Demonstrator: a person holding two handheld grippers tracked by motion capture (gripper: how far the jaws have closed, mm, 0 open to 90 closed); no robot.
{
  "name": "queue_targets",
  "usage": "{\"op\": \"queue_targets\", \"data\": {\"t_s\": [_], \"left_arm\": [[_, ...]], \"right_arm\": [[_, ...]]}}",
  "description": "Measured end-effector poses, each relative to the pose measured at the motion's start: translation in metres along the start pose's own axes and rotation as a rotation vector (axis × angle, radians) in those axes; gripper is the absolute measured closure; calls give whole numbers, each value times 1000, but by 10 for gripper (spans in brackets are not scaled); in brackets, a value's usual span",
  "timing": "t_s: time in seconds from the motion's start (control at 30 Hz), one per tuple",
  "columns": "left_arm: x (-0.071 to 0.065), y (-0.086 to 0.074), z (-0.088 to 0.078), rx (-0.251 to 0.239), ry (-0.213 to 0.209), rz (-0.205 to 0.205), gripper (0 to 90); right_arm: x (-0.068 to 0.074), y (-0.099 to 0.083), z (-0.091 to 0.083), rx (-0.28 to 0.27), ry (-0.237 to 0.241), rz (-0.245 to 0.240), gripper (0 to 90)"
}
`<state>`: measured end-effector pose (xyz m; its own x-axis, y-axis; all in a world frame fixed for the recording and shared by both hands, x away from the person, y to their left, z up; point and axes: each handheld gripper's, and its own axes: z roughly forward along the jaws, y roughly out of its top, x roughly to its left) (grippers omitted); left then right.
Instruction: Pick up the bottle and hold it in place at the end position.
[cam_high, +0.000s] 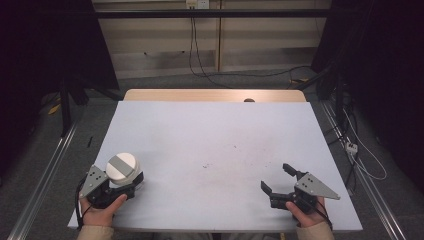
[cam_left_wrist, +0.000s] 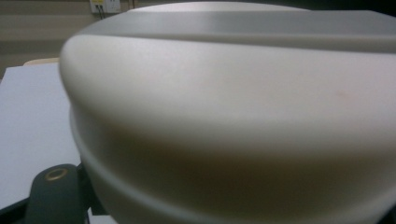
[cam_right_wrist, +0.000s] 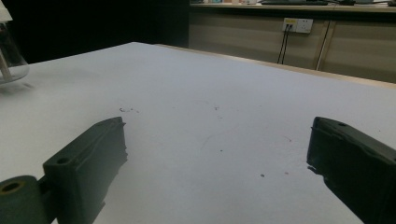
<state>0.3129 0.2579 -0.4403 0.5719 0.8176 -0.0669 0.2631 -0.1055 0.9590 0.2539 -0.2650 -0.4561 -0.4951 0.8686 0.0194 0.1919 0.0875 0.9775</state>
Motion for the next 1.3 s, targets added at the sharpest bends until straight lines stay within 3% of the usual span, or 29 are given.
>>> {"op": "queue_targets", "data": {"t_s": [0.7, 1.3], "left_arm": [[-18, 18, 41, -13, -60, 19, 184], [-26, 27, 62, -21, -81, 22, 184]], "right_arm": [[0, 0, 1, 3, 3, 5, 44], [0, 0, 1, 0, 5, 3, 44]]}}
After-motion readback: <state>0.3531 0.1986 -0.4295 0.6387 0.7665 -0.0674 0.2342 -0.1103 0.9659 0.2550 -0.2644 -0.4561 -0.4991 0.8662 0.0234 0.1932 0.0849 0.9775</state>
